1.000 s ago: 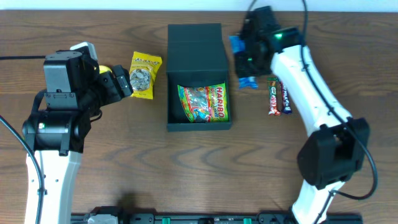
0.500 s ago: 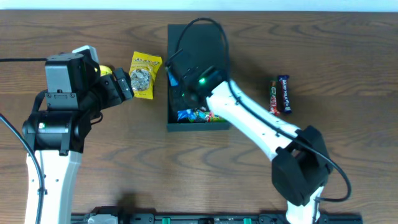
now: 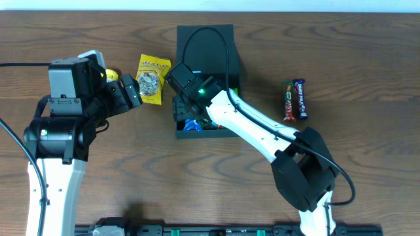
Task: Pack container
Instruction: 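Lower the Oreo bar into the box beside the Haribo bag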
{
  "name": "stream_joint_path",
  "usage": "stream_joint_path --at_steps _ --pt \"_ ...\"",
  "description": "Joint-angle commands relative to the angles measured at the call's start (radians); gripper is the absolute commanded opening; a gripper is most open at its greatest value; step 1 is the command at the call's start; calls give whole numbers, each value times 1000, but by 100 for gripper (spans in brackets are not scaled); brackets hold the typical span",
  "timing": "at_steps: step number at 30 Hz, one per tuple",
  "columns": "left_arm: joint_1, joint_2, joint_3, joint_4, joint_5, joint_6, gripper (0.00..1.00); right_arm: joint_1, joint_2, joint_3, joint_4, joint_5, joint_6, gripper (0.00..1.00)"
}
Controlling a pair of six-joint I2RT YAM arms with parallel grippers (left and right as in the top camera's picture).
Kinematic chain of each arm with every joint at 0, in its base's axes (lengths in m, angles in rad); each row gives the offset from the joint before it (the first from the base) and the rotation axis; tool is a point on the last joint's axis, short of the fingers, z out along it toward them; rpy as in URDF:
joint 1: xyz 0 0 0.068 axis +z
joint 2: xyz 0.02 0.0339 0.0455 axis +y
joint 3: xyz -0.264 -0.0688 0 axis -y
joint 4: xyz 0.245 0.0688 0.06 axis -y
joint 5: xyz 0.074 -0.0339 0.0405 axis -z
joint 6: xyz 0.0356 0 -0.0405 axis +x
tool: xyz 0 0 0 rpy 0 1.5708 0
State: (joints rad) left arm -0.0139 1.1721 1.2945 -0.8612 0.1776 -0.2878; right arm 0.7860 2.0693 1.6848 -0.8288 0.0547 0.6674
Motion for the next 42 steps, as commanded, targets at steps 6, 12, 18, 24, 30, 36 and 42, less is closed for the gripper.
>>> stream_joint_path --at_steps 6,12,18,24,30,36,42 --pt "5 -6 6 -3 6 -4 95 -33 -69 31 -5 24 -50 75" --pt "5 -5 6 -3 6 -4 95 -87 -61 0 -48 28 -60 45" --pt "5 -5 6 -3 6 -4 95 -97 -49 -112 25 -39 -100 3" --pt "5 -5 6 -3 7 -4 95 -53 -39 -163 98 -93 -119 4" --pt "5 -6 6 -3 7 -4 95 -26 -38 -163 136 -122 -153 9" --pt "5 -6 6 -3 7 -4 95 -43 -38 -162 131 -104 -175 7" --pt "5 -6 6 -5 7 -4 95 -63 -43 -153 129 -191 -176 2"
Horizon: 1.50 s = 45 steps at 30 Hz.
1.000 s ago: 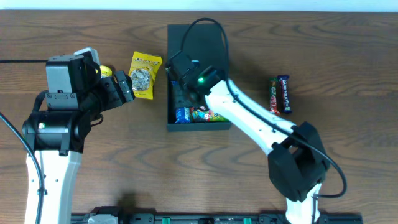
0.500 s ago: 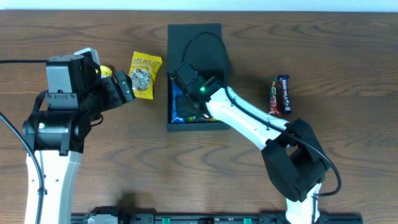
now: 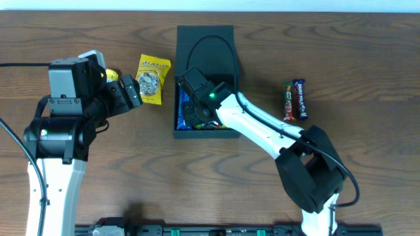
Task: Pack container
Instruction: 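Lower the Oreo bar into the box beside the Haribo bag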
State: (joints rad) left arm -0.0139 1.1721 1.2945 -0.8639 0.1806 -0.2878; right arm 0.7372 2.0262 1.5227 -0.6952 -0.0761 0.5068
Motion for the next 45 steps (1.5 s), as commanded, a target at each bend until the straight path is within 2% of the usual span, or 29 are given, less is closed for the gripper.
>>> stream_joint_path --at_steps 1,10,20,23,24,29,45 --pt "5 -5 6 -3 3 -4 95 -16 -3 11 -4 -74 -15 1" --pt "5 -5 6 -3 3 -4 95 -17 -41 34 -5 -107 -45 1" --pt "5 -5 6 -3 -4 -4 95 -64 -114 35 -28 -10 -49 1" --pt "5 -5 6 -3 -5 -4 95 -64 -139 35 -10 -137 -98 1" --pt "6 -5 6 -3 -13 -4 95 -54 -130 33 -3 -210 -126 1" --pt "10 -5 6 0 -38 -3 95 -12 -70 33 -3 -273 -176 1" --pt "10 -5 6 0 -33 -4 95 18 117 33 -37 -254 -202 1"
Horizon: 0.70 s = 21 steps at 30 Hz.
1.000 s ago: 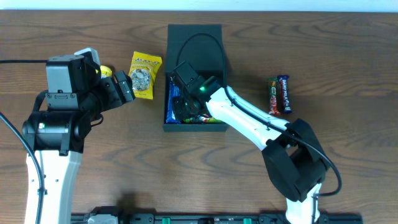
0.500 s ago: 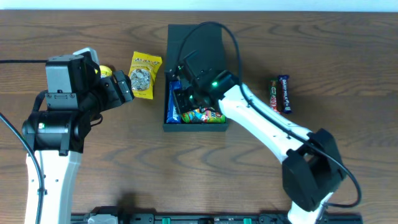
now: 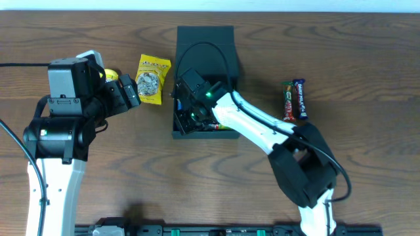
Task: Pack container
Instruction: 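Lower the Oreo bar into the box beside the Haribo bag, then open right gripper and withdraw it from the box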
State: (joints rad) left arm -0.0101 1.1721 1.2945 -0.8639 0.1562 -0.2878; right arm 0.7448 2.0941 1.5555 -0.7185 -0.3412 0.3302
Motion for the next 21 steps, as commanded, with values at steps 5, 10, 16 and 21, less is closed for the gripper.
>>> stream_joint_path --at_steps 5,10,16,21 --pt "6 -5 6 0 -9 -4 95 -3 25 6 16 -8 -36 1" --pt "6 -5 6 0 -9 -4 95 -70 -108 16 40 19 -36 1" --pt "6 -5 6 0 -6 -4 95 -116 -79 14 208 154 -35 1" --pt "6 -5 6 -1 -6 -4 95 -114 -18 14 246 150 -32 1"
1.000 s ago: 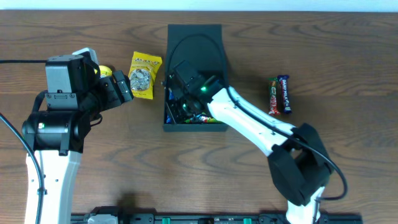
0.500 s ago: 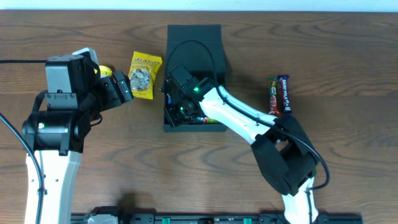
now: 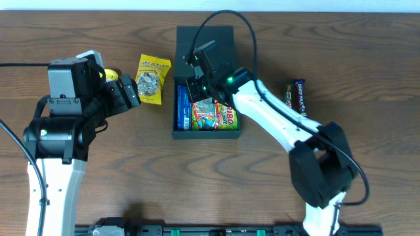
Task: Pack container
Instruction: 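Open right gripper and withdraw it from the box, then grasp the Cadbury Dairy Milk bar with the right gripper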
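A black container (image 3: 234,98) stands mid-table with its lid (image 3: 220,36) folded back behind it. Inside lie a blue packet (image 3: 183,110) along the left wall and a colourful sweets bag (image 3: 218,115) beside it. My right gripper (image 3: 195,71) hovers over the back left of the container, fingers apart and holding nothing. A yellow snack bag (image 3: 152,78) lies left of the container. My left gripper (image 3: 131,92) is just left of that bag, open. Two chocolate bars (image 3: 296,98) lie to the right, partly behind my right arm.
A small yellow object (image 3: 111,75) peeks out behind the left gripper. The right arm (image 3: 275,121) stretches across the table from the front right to the container. A black rail (image 3: 197,230) runs along the front edge.
My right gripper was low over the container's left side and is now over its back left. The colourful sweets bag now shows uncovered inside. The left arm has not moved.
The right gripper was over the front left of the container with something blue under it. Then the blue packet lay along the left wall. The gripper stayed low in the container, and now sits further back, clear of both packets. The left arm stayed still.
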{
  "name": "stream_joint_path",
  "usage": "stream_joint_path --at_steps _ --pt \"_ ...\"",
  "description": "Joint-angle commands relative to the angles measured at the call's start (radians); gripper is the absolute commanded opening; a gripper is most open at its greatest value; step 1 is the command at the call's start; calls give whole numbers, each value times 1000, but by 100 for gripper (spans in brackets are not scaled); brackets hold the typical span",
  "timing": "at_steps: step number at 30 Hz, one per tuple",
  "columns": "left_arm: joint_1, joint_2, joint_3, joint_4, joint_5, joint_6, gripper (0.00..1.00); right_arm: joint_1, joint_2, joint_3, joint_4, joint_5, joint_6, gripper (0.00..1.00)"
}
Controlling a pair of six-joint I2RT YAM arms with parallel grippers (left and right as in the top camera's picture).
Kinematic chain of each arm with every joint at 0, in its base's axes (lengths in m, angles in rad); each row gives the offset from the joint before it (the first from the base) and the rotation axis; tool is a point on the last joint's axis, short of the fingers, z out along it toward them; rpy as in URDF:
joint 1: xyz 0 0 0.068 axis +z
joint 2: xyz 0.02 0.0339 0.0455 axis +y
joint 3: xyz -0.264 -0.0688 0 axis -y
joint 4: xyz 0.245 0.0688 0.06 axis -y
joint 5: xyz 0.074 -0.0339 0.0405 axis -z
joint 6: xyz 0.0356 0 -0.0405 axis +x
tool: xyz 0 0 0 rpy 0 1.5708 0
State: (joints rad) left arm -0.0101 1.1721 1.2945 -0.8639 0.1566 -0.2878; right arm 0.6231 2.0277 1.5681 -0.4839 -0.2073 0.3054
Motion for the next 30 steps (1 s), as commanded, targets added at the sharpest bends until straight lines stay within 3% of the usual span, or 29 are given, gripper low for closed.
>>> stream_joint_path --at_steps 1,15,22,26,30 --pt "6 -5 6 -1 -6 -5 95 7 58 2 19 16 -7 1" --pt "6 -5 6 -12 -6 -5 95 18 134 3 66 7 -7 1" --pt "6 -5 6 -42 -6 -4 95 -96 -34 90 -103 70 -42 2" --pt "6 -5 6 -48 -6 -4 95 -254 -152 97 -231 268 -66 43" --pt "6 -5 6 -41 -7 -4 95 -356 -117 76 -367 369 -128 49"
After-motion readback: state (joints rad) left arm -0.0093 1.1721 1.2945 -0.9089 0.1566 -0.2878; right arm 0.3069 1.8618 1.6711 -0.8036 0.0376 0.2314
